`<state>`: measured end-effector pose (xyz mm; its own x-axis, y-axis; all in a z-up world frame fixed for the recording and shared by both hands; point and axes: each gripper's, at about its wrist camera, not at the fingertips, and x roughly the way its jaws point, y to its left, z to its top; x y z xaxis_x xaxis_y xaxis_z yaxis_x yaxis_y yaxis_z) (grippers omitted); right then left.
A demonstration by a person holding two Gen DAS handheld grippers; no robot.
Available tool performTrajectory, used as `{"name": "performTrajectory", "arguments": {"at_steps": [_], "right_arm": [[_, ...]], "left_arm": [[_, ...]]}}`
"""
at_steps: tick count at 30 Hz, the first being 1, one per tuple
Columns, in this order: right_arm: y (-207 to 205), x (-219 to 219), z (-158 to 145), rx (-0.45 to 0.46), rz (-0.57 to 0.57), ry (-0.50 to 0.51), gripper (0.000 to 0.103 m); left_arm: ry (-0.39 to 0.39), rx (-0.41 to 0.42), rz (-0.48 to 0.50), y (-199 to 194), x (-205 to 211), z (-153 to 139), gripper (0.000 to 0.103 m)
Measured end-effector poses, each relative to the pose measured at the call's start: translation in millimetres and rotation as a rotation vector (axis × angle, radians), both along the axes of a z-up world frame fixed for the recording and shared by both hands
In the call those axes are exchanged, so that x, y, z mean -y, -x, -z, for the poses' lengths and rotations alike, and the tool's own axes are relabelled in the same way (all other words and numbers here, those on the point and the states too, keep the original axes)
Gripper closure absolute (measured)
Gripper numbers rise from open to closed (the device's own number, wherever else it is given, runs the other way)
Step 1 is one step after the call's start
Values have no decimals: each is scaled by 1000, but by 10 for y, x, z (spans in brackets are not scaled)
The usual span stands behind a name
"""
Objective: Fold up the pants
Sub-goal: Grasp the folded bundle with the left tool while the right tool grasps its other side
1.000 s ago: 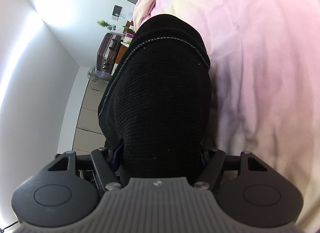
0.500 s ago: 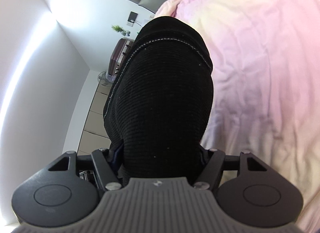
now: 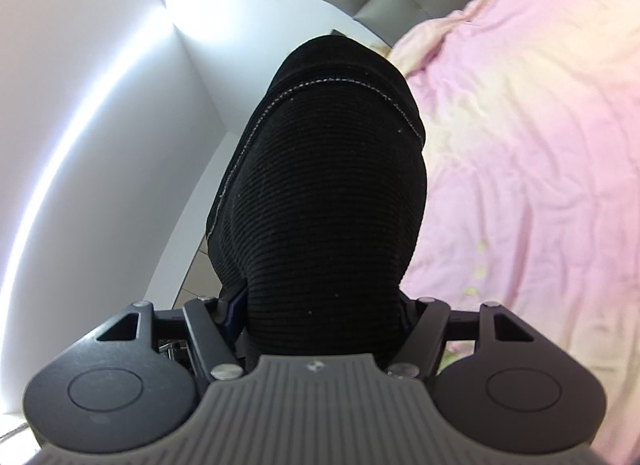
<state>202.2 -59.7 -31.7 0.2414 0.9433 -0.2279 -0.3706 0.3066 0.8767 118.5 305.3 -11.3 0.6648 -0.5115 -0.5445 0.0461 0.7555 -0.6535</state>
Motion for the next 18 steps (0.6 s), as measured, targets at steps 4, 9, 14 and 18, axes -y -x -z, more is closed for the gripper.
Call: {"name": "performTrajectory", "arguments": {"at_steps": [4, 9, 14, 18], "right_arm": [[-38, -322, -315, 42, -22, -26, 39], [-110, -774, -662, 71, -59, -53, 39], [-220, -1249, -831, 78, -92, -64, 39], [-331, -1641, -793, 73, -106, -64, 39]], "left_arm": [[-26, 44, -33, 135, -216, -355, 18], [-64, 78, -70, 266, -515, -742, 18], [-77, 78, -101, 312, -832, -909, 18], [-79, 65, -113, 252, -1045, -880, 18]]}}
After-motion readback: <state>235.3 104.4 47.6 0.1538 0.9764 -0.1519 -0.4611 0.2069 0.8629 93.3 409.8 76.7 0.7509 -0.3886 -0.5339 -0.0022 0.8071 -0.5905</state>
